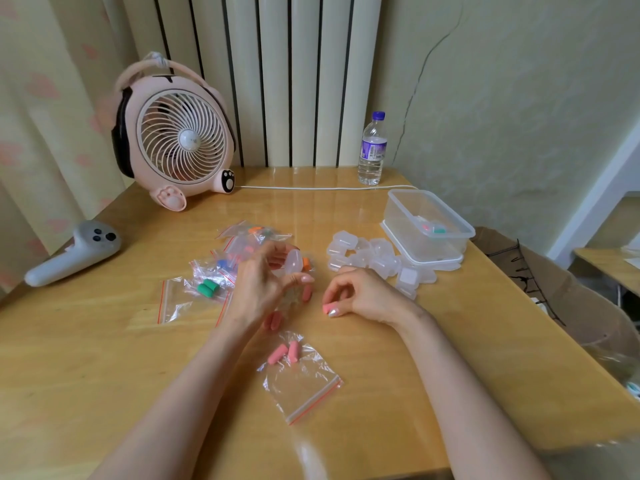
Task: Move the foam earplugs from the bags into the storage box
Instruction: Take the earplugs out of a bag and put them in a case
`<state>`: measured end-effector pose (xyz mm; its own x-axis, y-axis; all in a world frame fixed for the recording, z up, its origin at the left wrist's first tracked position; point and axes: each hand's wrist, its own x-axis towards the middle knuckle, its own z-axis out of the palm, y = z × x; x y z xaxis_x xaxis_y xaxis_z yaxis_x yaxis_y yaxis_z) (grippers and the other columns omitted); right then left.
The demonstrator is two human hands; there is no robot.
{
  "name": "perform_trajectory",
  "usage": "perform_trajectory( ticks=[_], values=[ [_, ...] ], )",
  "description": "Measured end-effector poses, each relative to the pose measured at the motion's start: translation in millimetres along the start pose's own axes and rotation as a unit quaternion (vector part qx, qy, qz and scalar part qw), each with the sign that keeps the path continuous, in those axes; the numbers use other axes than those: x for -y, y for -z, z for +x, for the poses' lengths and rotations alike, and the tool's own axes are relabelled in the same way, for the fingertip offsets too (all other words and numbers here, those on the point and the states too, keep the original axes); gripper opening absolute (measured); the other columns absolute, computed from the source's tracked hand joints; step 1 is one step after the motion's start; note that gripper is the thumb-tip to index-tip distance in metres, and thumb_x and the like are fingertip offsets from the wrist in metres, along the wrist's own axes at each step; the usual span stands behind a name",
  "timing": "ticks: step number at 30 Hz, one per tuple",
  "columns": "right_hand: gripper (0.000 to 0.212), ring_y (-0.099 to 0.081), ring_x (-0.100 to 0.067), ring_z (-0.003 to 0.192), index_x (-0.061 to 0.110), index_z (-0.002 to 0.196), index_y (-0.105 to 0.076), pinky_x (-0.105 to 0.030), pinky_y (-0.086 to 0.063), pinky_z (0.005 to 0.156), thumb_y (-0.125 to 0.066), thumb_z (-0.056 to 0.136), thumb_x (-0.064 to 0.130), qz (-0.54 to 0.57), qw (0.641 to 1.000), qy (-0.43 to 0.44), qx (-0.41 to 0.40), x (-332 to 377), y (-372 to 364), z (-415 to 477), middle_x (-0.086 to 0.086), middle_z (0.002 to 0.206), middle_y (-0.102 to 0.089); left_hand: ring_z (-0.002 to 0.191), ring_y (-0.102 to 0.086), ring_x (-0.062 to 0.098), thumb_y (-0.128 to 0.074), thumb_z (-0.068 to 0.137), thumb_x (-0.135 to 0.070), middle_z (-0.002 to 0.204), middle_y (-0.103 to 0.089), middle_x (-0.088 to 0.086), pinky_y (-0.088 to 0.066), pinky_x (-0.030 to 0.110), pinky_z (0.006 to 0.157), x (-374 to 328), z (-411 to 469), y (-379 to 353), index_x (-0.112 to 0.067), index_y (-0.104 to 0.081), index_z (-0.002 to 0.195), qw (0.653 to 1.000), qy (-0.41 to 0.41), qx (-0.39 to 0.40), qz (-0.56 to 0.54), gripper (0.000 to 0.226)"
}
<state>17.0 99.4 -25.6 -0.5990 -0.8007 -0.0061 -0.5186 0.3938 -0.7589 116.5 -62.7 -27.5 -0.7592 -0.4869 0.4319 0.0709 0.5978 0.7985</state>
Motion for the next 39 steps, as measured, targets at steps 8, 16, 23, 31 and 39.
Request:
perform_trajectory(
  ticks=[8, 16, 23, 31, 39],
  values=[
    [0.016, -0.048, -0.004, 0.062, 0.025, 0.082, -0.066, -0.019, -0.044, 0.065, -0.075, 0.077, 0.013, 0.059, 0.990, 0.030, -0.125, 7.1, -18.1, 6.8, 0.010, 0.071, -0.059, 0.082, -0.054, 0.001, -0.081, 0.067, -0.020, 0.098, -0.058, -0.013, -0.041, 0.009, 0.067, -3.4, -0.3, -1.1, -0.019, -0.057, 0.111, 0.998, -0.031, 0.014, -0.048, 0.050],
    [0.024, -0.041, -0.008, 0.063, 0.028, 0.088, -0.068, -0.011, -0.037, 0.060, -0.068, 0.082, 0.005, 0.067, 0.987, 0.052, -0.138, 9.2, -14.4, 6.3, 0.006, 0.072, -0.053, 0.086, -0.060, 0.020, -0.078, 0.071, -0.018, 0.100, -0.062, -0.003, -0.052, 0.035, 0.078, -8.4, -4.3, -4.5, -0.019, -0.056, 0.103, 0.993, 0.011, 0.038, -0.112, 0.039],
    [0.031, -0.038, -0.009, 0.061, 0.038, 0.077, -0.066, -0.013, -0.035, 0.058, -0.070, 0.081, 0.008, 0.087, 0.983, 0.070, -0.144, 13.2, -14.5, 3.5, 0.010, 0.065, -0.050, 0.082, -0.064, 0.027, -0.083, 0.064, -0.029, 0.088, -0.067, 0.015, -0.053, 0.047, 0.078, -0.3, -3.0, -3.4, -0.017, -0.057, 0.097, 0.995, 0.036, 0.028, -0.090, 0.043],
    [0.014, -0.043, 0.002, 0.057, 0.015, 0.092, -0.072, -0.010, -0.037, 0.061, -0.066, 0.084, 0.007, 0.112, 0.980, 0.052, -0.158, 11.0, -12.2, 5.1, 0.014, 0.066, -0.054, 0.081, -0.063, 0.012, -0.081, 0.067, -0.016, 0.091, -0.065, 0.000, -0.051, 0.017, 0.072, -0.8, -1.5, -5.4, -0.015, -0.056, 0.107, 0.998, -0.001, 0.044, -0.048, 0.048],
    [0.022, -0.048, -0.010, 0.067, 0.024, 0.097, -0.072, -0.022, -0.042, 0.067, -0.064, 0.085, 0.008, 0.149, 0.978, 0.054, -0.136, 11.1, -13.6, 5.3, 0.005, 0.073, -0.060, 0.068, -0.064, -0.001, -0.080, 0.068, -0.006, 0.075, -0.068, -0.003, -0.050, 0.013, 0.063, -0.8, -3.4, -3.6, -0.012, -0.059, 0.093, 0.999, -0.020, 0.043, 0.008, 0.033]
  ],
)
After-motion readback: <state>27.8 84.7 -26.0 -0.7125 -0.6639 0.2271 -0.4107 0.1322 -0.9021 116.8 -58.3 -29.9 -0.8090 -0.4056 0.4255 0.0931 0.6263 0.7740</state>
